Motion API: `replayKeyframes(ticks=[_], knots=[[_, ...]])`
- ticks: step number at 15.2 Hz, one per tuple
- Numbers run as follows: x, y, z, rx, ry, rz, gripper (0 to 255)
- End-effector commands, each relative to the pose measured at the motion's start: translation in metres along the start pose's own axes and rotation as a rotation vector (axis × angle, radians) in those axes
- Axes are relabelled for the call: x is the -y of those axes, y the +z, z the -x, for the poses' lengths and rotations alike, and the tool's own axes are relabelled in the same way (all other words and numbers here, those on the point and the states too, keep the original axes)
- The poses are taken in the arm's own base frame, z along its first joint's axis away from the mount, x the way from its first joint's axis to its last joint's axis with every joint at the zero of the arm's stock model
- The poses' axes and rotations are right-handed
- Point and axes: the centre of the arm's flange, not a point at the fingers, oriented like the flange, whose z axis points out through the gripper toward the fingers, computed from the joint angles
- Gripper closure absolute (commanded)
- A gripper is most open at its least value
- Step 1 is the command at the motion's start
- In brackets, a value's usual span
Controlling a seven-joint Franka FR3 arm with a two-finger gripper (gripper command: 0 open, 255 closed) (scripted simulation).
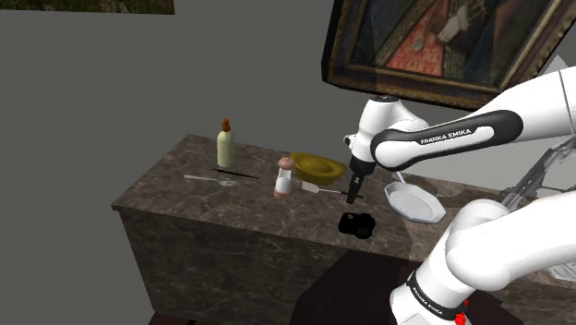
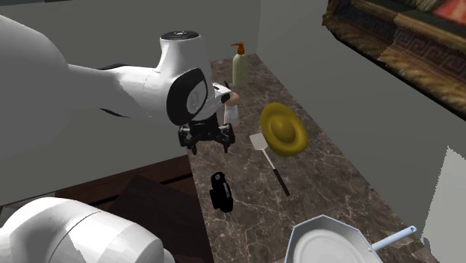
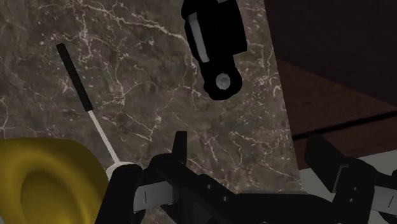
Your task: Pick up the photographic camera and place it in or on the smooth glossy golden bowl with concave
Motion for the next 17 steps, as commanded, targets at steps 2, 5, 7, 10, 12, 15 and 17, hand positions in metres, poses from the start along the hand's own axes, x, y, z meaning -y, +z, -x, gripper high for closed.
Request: replayKeyframes(ticks=[2, 5, 7, 10, 12, 15, 17], knots=[[-0.004, 0.041, 0.004, 0.019, -0.052, -0.008, 0], [-0.008, 0.08, 0.006, 0.041, -0.103, -0.016, 0], [-0.01, 0.102, 0.007, 0.052, -0.131, -0.021, 0], [-0.01, 0.118, 0.008, 0.052, -0.131, -0.021, 0], [-0.01, 0.129, 0.009, 0.052, -0.131, -0.021, 0], [-0.009, 0.142, 0.009, 0.052, -0.131, -0.021, 0], [-0.009, 0.142, 0.009, 0.052, -0.131, -0.021, 0]])
